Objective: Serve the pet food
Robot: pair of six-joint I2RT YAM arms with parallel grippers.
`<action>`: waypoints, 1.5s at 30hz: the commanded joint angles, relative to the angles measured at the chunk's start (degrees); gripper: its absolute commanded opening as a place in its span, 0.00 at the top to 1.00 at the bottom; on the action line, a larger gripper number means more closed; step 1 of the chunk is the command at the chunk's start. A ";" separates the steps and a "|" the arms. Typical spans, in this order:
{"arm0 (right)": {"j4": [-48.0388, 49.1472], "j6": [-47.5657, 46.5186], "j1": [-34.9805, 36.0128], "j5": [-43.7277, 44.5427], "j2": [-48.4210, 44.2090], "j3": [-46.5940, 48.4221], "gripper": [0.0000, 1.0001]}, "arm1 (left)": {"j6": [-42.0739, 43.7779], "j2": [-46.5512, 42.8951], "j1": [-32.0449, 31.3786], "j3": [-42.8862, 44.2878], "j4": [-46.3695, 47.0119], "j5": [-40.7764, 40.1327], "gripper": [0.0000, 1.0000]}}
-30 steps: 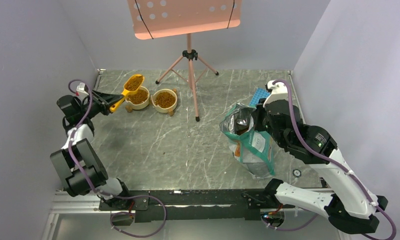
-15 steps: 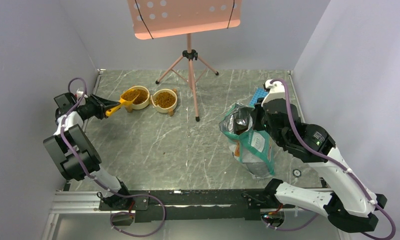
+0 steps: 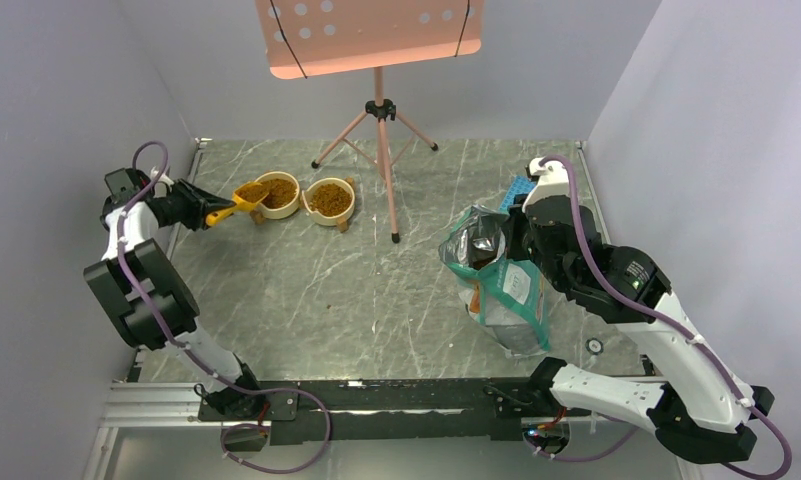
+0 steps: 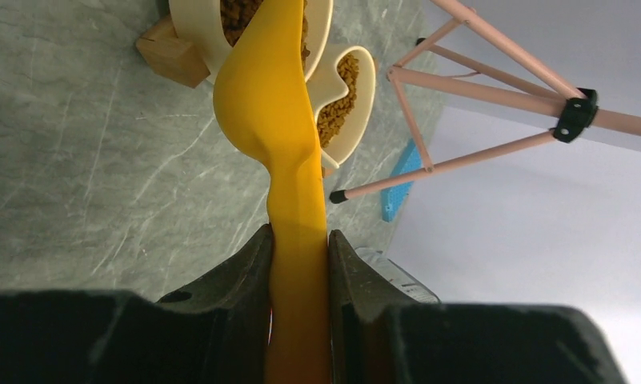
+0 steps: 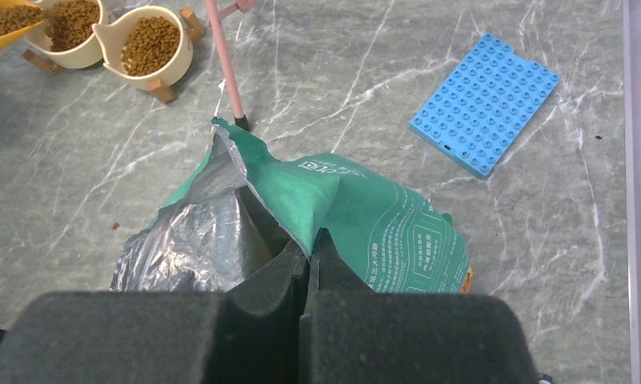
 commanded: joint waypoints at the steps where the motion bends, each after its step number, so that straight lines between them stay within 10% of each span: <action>1: 4.21 -0.90 -0.08 1.53 -0.31 2.97 1.00 | 3.90 1.56 -2.79 5.15 -7.70 -5.60 1.00; 36: 4.02 -0.85 -0.09 0.98 -0.67 2.94 1.00 | 8.17 5.65 -29.45 41.92 -39.94 -58.91 1.00; 45: 4.88 -0.66 -0.18 -1.32 0.32 2.76 1.00 | 6.83 -11.82 -31.42 20.65 -30.79 -40.30 1.00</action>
